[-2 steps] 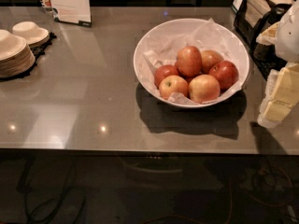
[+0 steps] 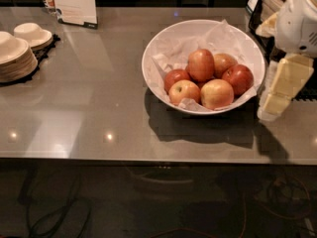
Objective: Pick apple from white bowl
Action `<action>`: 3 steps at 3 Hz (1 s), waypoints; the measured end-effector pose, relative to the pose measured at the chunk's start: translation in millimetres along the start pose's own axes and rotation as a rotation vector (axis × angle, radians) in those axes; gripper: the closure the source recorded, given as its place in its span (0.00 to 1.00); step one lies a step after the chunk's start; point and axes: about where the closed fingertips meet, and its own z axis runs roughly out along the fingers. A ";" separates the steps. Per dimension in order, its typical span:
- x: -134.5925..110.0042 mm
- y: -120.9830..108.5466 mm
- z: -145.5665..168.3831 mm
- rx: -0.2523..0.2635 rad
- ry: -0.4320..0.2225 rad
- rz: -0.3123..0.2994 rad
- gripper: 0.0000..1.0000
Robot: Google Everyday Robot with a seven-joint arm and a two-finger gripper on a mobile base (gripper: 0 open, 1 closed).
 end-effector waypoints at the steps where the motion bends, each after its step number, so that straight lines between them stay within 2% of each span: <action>1: -28.0 -23.1 10.4 -0.005 -0.056 -0.043 0.00; 2: -59.3 -47.7 28.4 -0.018 -0.093 -0.085 0.00; 3: -63.1 -50.0 29.5 -0.017 -0.098 -0.090 0.00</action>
Offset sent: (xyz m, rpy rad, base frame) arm 0.1035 0.0840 -0.0044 0.0882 -0.0118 0.1751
